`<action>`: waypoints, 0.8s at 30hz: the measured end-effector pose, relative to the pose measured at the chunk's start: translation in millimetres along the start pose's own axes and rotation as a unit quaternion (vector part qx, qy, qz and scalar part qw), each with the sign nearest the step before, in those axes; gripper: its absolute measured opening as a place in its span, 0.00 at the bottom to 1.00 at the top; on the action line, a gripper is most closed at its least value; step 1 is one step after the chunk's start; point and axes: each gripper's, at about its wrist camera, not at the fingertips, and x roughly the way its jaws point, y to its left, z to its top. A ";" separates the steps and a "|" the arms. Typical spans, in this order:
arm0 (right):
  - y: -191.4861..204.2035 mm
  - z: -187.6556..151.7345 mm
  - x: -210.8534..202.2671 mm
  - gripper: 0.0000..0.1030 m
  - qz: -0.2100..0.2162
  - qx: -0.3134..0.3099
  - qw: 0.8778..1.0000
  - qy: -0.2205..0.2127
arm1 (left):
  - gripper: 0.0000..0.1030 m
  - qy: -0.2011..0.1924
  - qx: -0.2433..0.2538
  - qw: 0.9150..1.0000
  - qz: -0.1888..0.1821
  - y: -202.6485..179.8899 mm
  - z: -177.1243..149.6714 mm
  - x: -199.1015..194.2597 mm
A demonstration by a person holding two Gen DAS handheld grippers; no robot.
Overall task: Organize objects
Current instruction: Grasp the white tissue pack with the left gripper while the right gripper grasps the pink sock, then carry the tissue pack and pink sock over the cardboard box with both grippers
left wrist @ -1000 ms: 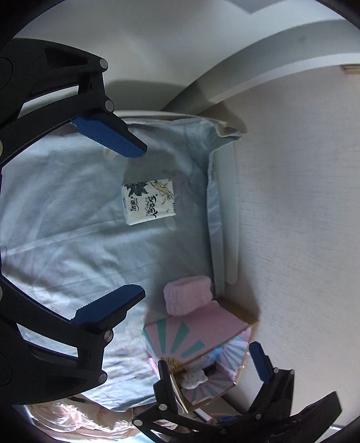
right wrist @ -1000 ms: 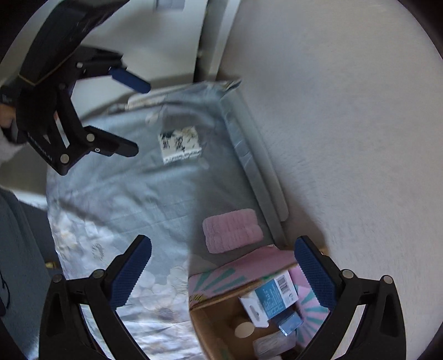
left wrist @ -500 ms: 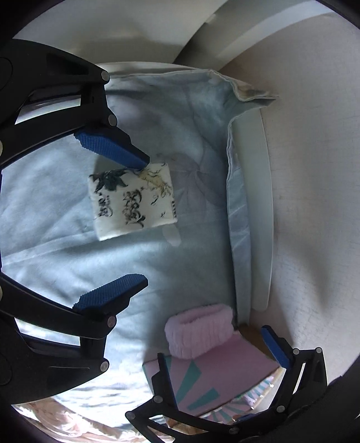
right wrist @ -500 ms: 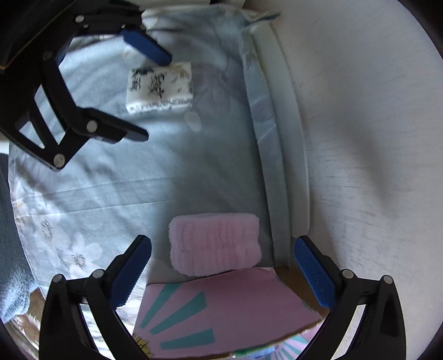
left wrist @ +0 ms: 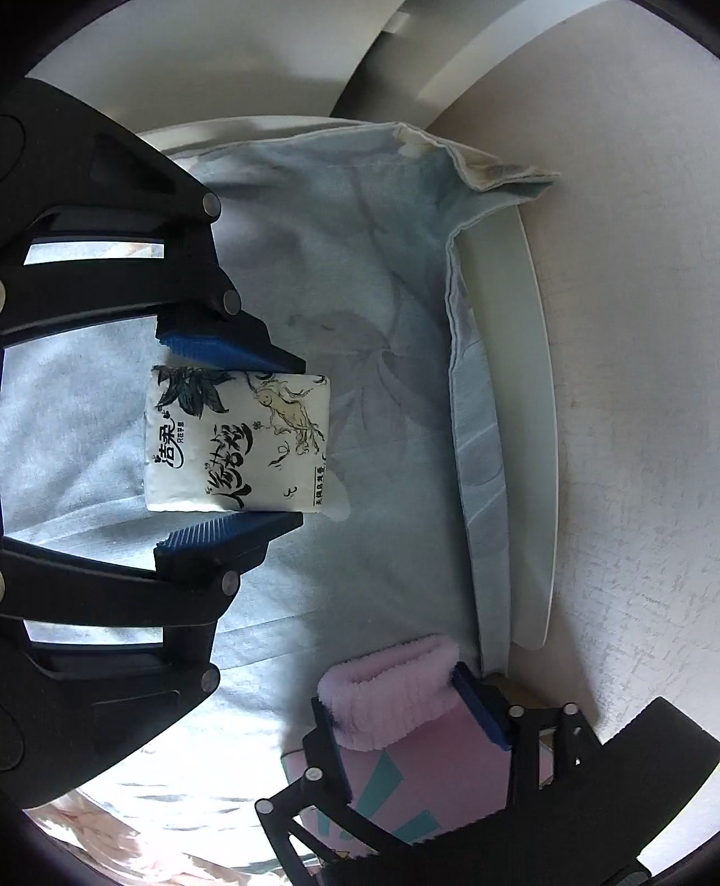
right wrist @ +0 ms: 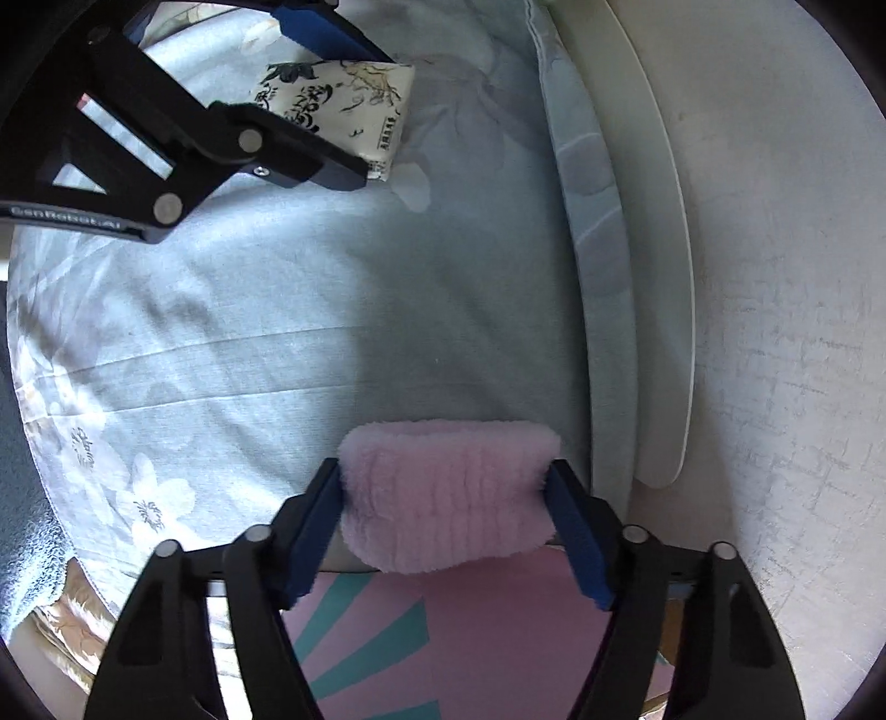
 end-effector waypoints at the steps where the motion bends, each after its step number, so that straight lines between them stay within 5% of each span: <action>1: -2.2 0.3 -2.1 0.60 0.003 0.003 1.000 -0.002 | 0.42 -0.001 0.001 1.000 0.002 0.0 -0.4 -1.0; 8: -10.4 2.4 -13.1 0.51 -0.002 0.031 1.000 -0.002 | 0.42 -0.012 -0.015 1.000 -0.006 -0.6 -2.2 -17.4; 13: -9.9 2.5 -29.9 0.30 -0.005 0.056 0.998 -0.007 | 0.42 -0.019 -0.021 1.000 -0.006 -4.5 -3.3 -35.7; 24: -23.1 -12.0 -94.5 0.27 -0.003 0.120 0.991 -0.064 | 0.42 -0.054 -0.051 0.997 -0.007 -10.3 -3.5 -96.8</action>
